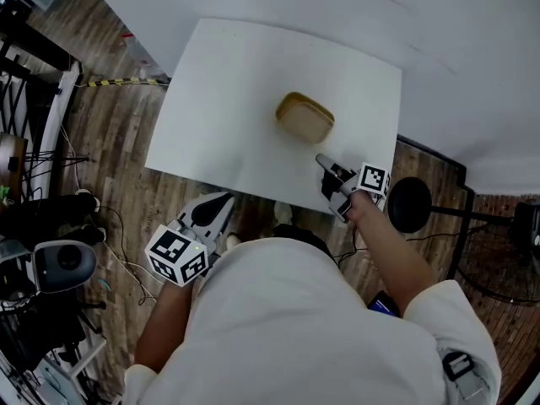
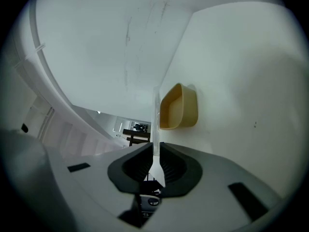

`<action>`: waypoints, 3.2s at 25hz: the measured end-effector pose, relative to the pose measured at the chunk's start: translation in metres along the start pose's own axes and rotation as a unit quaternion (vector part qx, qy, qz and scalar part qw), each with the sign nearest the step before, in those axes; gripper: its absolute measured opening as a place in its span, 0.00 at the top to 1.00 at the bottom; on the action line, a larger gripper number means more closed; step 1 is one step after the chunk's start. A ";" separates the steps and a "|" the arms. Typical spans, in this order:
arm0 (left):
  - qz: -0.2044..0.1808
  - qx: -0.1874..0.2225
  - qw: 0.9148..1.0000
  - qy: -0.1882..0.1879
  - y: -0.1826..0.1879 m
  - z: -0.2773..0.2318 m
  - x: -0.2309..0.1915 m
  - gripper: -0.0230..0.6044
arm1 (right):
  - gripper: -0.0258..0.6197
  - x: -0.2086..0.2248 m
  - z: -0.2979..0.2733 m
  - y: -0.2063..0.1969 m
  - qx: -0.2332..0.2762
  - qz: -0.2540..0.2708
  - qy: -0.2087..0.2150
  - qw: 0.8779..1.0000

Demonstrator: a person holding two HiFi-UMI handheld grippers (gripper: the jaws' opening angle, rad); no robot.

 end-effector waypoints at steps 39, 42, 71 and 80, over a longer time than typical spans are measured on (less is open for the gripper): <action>-0.033 0.017 0.997 -0.072 -0.081 0.161 0.036 0.93 | 0.90 -0.168 0.090 -0.263 0.038 0.087 0.089 0.991; -0.033 0.020 0.997 -0.070 -0.082 0.166 0.040 0.93 | 0.90 -0.170 0.094 -0.268 0.035 0.089 0.089 0.991; -0.017 0.020 0.998 -0.059 -0.091 0.180 0.028 0.93 | 0.90 -0.185 0.081 -0.272 0.024 0.096 0.100 0.990; -0.012 0.017 0.998 -0.056 -0.087 0.175 0.015 0.93 | 0.90 -0.185 0.073 -0.260 0.021 0.096 0.100 0.990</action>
Point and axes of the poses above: the fingertips, and each gripper's own axes: z backward along the fingers, x to its right, y out of its top, the point moved 6 cm from there along z, backward along the fingers, and after that the axes turned 11 degrees about -y, right-handed, at the moved point
